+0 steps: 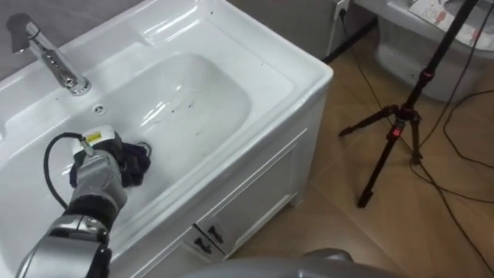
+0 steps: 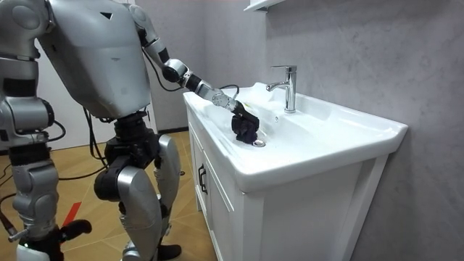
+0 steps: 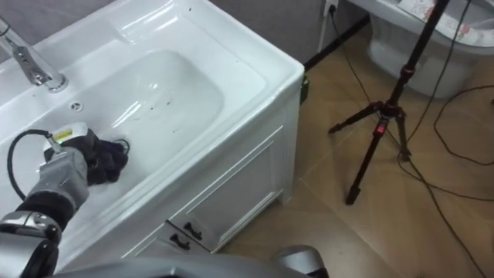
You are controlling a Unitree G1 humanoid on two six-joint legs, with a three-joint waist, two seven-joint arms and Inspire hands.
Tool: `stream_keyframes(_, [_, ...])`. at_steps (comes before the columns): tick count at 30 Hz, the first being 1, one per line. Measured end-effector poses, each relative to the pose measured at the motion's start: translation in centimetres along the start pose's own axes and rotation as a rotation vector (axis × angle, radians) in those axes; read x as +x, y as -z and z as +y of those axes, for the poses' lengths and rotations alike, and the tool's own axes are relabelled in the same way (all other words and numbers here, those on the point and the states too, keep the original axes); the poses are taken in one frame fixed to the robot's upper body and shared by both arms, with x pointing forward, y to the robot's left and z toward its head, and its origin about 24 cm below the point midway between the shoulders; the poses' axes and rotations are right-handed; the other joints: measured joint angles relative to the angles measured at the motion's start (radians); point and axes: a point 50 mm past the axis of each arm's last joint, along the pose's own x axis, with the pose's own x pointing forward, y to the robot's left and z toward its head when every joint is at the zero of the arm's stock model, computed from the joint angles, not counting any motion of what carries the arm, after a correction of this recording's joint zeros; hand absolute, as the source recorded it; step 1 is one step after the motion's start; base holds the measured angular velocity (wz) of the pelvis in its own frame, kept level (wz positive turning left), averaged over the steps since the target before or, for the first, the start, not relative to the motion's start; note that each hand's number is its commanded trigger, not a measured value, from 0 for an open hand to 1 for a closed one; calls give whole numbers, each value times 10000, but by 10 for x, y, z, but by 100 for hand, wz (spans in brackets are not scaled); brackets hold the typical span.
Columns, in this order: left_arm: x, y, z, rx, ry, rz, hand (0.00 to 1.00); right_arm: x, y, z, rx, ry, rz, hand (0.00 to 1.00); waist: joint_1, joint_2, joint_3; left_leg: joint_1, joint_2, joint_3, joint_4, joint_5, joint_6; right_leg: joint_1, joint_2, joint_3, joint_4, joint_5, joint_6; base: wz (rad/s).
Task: Wipe basin
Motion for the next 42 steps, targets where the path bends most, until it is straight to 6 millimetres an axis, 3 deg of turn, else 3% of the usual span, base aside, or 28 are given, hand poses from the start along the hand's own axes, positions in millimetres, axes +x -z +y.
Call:
stream_keyframes(1, [0,3,0,226,-144,83,100,0,-4,0,5,8,-97,0,179,-31,-17,1,6,-2,9,14,-17,-2,-22,-57,20,13,-19,0])
stream_keyframes(6, [-4,15,-8,825,-920,290,100,-2,-19,-1,-249,119,-336,0,418,-163,-128,16,12,-302,15,51,-74,101,-65,-434,-9,-24,-97,12])
stream_keyframes(14, [-8,18,-17,1182,-1550,289,100,-6,-45,-7,-637,457,-963,0,806,-152,-175,93,30,-802,-39,113,-165,212,8,-502,-32,-37,-204,2])
stream_keyframes(16, [-10,22,-22,1232,-1613,347,100,-7,-47,-9,-842,608,-968,0,909,-151,-259,177,34,-993,-36,118,-175,309,24,-503,-63,-70,-257,-2])
stream_keyframes(35, [-13,24,-21,1081,-2190,144,100,-8,-50,-17,-1175,857,-862,0,1261,-198,-262,125,60,-1858,-99,222,-341,543,33,-1144,-177,-290,-514,9])
stream_keyframes(42, [-14,22,-21,595,-2367,71,100,-11,-67,-19,-1155,938,-1367,0,1479,-200,-260,132,58,-2103,-151,231,-351,599,44,-1221,-190,-328,-551,2])
